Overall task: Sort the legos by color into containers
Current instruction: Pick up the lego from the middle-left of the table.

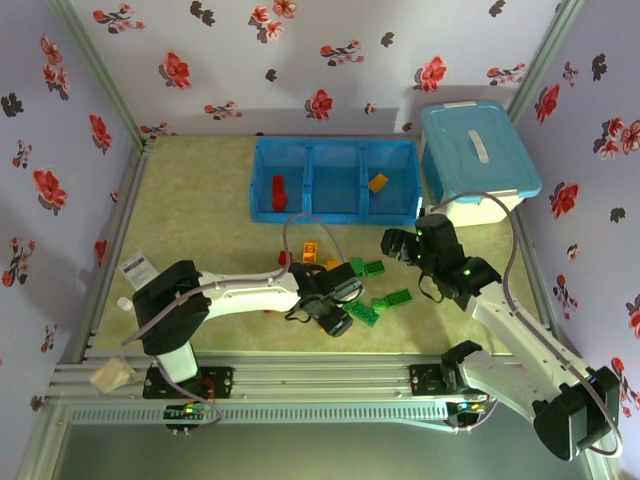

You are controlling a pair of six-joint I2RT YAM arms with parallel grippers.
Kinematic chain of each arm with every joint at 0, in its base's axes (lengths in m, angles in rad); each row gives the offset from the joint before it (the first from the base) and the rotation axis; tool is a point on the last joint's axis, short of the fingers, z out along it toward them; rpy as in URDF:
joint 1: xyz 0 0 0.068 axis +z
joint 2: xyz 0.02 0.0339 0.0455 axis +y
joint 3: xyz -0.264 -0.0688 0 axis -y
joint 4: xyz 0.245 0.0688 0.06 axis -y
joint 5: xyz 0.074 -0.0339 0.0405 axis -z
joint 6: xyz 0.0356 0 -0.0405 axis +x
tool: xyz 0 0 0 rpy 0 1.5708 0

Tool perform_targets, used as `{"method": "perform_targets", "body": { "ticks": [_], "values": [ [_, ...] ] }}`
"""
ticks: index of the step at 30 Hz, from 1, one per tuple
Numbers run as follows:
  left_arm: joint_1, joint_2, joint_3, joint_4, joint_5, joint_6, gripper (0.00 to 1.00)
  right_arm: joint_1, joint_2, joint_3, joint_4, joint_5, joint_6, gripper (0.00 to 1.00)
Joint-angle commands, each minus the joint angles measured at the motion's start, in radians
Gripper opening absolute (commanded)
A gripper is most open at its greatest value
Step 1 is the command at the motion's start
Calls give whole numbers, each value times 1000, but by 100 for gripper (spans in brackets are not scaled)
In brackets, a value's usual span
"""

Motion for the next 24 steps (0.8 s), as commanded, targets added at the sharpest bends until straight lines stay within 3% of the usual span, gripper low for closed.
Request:
{"method": "perform_targets", "body": {
  "ticks": [1, 10, 24],
  "values": [
    [-8, -58, -28, -19, 12, -26, 62, 0, -22, -16, 13, -4, 14, 84],
    [-7, -62, -90, 35, 17, -34, 62, 1, -36, -25, 12, -7, 18, 84],
    [-8, 68, -29, 33, 4, 7, 60, 1, -41, -6, -4, -6, 7, 84]
  ]
}}
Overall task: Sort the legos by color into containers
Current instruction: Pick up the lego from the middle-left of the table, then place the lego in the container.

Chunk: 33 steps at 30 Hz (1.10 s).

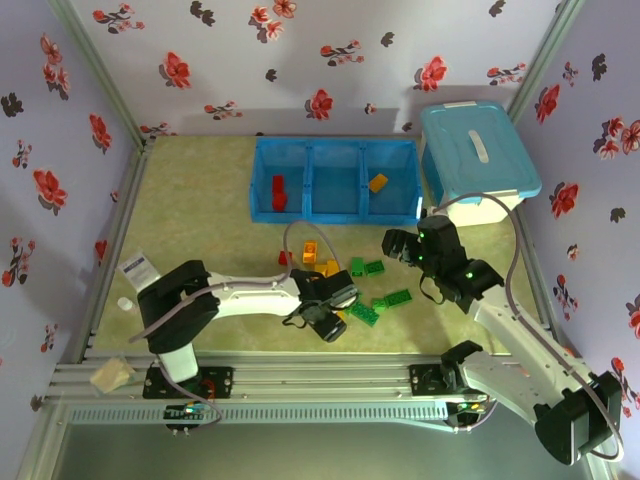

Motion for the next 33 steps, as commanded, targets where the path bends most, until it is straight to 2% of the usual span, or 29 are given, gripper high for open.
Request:
{"method": "perform_targets", "body": {
  "ticks": [1, 4, 10, 14, 18, 25, 33],
  "values": [
    [-5, 35, 31, -1, 3, 22, 60, 0, -13, 4, -4, -3, 4, 84],
    [-5, 44, 41, -2, -8, 24, 57, 0, -11, 6, 0, -2, 4, 84],
    [-5, 53, 49, -5, -28, 31, 34, 1, -12, -4, 6, -3, 8, 84],
    [-2, 31, 45, 7, -38, 34, 27, 0, -28, -14, -1, 2, 9, 84],
    [23, -37, 55, 9, -37, 38, 24, 0, -54, -15, -18, 20, 8, 84],
    [142, -158, 141, 34, -5, 37, 25, -2, -71, -22, -61, 82, 31, 84],
    [282, -27, 419, 19, 1, 5, 25, -2, -119, -20, -150, 164, 68, 84]
  ]
}}
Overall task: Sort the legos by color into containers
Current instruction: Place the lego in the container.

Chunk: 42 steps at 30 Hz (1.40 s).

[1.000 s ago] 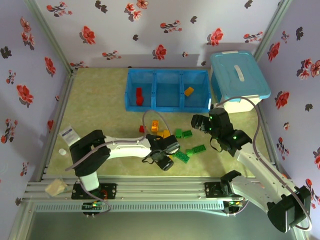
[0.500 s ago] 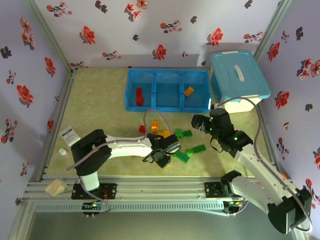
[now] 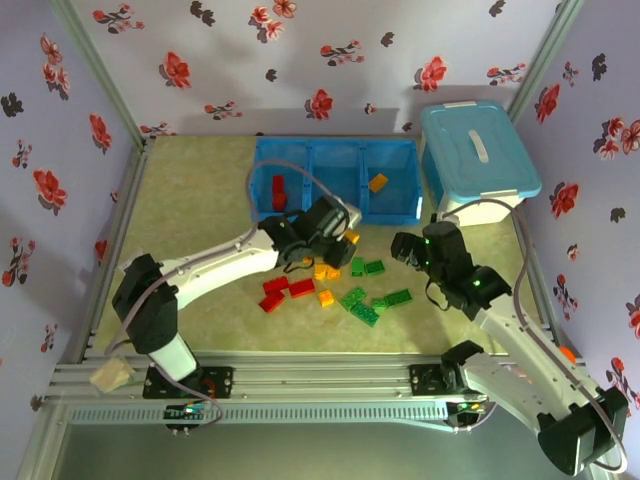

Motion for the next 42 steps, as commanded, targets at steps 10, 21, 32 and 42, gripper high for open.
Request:
{"method": "perform_targets", "body": {
  "ticks": [10, 21, 32, 42],
  "values": [
    [124, 430, 594, -125, 91, -25, 25, -32, -117, -15, -148, 84, 15, 87],
    [150, 745, 1060, -227, 180, -80, 30, -35, -131, -26, -134, 32, 25, 87],
    [172, 775, 1073, -176, 184, -120, 47, -36, -133, -34, -101, -6, 39, 87],
    [176, 632, 1049, -223, 203, -43, 73, -36, -91, -35, -76, -46, 43, 87]
  ]
}}
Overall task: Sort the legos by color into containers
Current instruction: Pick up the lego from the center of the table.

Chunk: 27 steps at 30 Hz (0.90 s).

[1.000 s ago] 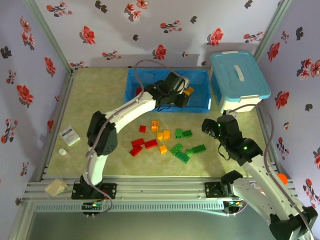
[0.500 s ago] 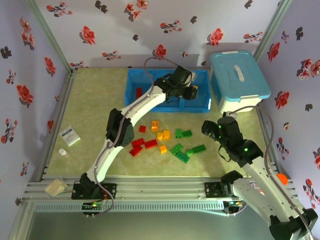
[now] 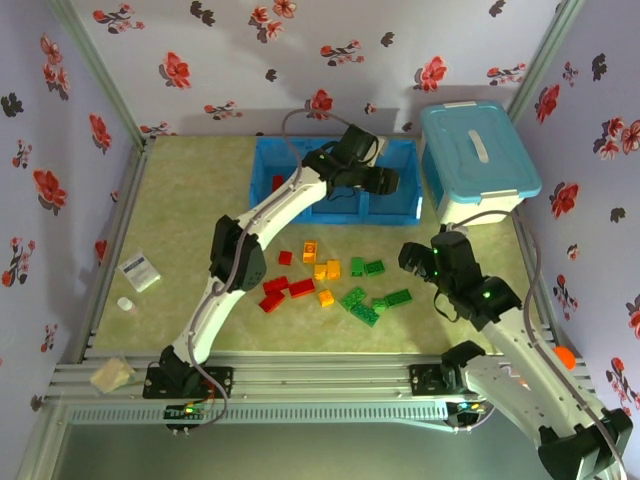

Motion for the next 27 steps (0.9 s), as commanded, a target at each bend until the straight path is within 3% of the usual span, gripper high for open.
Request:
{"method": "perform_targets", "body": {
  "ticks": [1, 9, 15, 22, 27],
  "values": [
    [4, -144, -61, -11, 16, 45, 73, -5, 5, -3, 33, -27, 21, 87],
    [9, -611, -711, 279, -63, 46, 72, 25, 157, 56, 43, -120, -39, 86],
    [39, -894, -1107, 369, -152, -10, 70, 101, 295, 110, 102, -124, -39, 84],
    [80, -1187, -1462, 376, -235, -92, 69, 186, 524, 225, 156, -102, -18, 82],
    [111, -1340, -1599, 319, -293, -151, 68, 237, 721, 365, 142, -87, 5, 79]
  ]
}}
